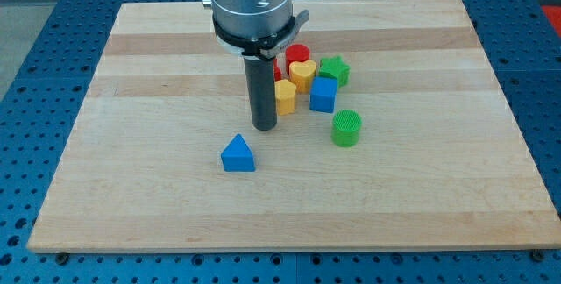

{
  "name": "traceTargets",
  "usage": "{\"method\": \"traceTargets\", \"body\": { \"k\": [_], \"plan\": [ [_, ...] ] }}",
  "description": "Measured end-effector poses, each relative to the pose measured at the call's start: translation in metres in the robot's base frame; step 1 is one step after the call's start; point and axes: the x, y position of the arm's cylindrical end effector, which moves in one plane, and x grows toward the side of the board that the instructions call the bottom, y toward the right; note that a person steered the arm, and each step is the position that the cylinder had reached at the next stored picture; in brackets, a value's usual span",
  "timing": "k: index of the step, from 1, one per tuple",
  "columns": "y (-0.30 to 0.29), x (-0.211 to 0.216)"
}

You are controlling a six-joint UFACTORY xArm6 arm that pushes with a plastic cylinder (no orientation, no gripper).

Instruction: Move the yellow hexagon slightly upwards

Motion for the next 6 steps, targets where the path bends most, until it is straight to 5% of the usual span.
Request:
{"method": "traceTargets", "body": {
  "k": [6],
  "plan": [
    [0.027, -0.015]
  ]
}}
